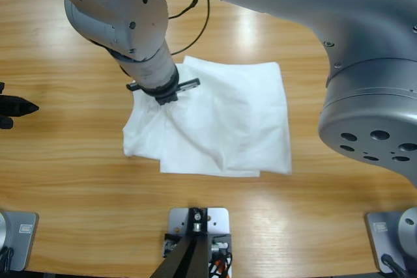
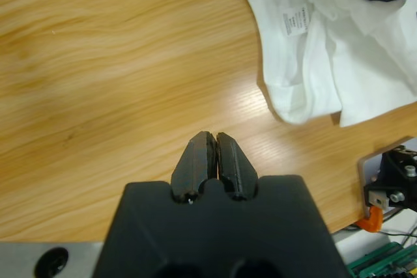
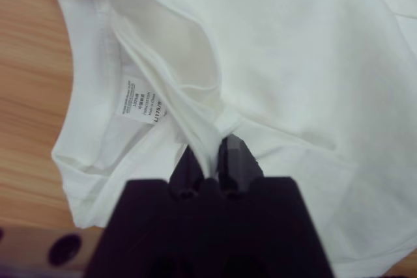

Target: Fold clothes

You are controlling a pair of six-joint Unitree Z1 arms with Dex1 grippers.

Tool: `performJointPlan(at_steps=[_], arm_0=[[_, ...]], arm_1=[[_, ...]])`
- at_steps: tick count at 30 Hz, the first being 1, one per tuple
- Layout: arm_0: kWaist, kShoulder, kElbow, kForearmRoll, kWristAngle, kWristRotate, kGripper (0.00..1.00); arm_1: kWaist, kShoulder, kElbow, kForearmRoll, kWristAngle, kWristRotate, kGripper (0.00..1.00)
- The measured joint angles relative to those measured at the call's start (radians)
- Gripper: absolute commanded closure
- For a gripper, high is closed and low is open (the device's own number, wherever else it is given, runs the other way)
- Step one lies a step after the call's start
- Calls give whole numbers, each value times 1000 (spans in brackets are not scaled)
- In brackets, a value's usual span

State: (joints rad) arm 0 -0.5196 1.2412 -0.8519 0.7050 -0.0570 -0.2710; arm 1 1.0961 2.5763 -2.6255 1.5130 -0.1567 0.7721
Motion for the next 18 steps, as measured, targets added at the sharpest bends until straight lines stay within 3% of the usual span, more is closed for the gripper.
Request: performJointPlan(at_steps=[18], arm_0=[[1, -1, 15, -10, 0, 0, 1000]], arm_1=[[-42, -143, 0, -74, -57, 18, 1000]])
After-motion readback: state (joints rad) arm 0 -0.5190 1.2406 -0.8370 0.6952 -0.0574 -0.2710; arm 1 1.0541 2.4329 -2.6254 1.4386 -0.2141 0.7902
